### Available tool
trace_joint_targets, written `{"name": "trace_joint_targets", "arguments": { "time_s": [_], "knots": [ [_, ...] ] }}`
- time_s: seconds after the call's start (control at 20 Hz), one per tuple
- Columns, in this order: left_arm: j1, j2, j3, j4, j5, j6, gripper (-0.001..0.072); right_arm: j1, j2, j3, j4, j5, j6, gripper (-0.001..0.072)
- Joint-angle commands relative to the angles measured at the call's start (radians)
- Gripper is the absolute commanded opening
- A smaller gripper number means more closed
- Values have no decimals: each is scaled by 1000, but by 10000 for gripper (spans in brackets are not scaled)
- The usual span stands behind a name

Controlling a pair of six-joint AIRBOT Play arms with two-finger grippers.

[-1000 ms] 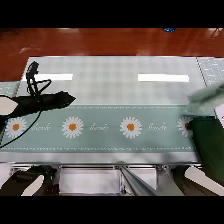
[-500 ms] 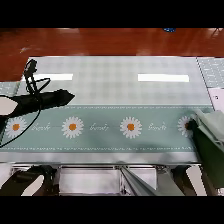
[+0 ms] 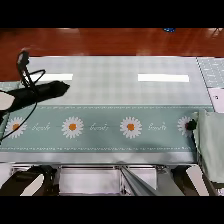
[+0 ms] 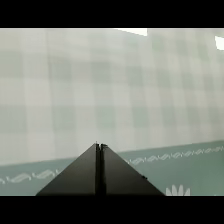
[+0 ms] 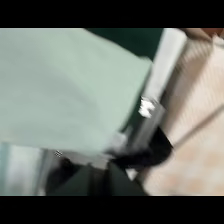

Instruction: Fold the shirts.

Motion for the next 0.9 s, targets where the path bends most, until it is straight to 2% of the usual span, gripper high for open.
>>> {"name": "trace_joint_targets", "arguments": {
  "time_s": [0.0,0.05,0.15,0.25,0.35,0.4,0.5,0.6,0.7,0.85],
  "knots": [
    [64,-34,172,0,32,21,18,78,-80,167,387,-197,-48,19],
    [71,-51,251,0,20,36,18,163,-105,225,504,-287,-76,18],
    [52,-133,460,4,-83,61,17,398,-150,315,615,-459,-98,18],
    [-11,-248,666,30,-194,51,16,687,-195,366,588,-632,-100,18],
    [-98,-341,799,126,-287,-26,16,949,-246,375,530,-724,-100,18],
    [-138,-369,814,163,-328,-36,17,1053,-277,374,461,-722,-95,18],
    [-200,-396,749,294,-370,-77,17,1212,-356,370,210,-618,-20,18],
    [-216,-413,612,464,-362,-191,17,1289,-430,329,0,-507,45,18],
    [-187,-426,494,497,-329,-252,18,1300,-484,253,-29,-489,54,18],
    [-153,-445,447,498,-333,-251,18,1299,-523,189,-8,-522,66,18]
  ]
}}
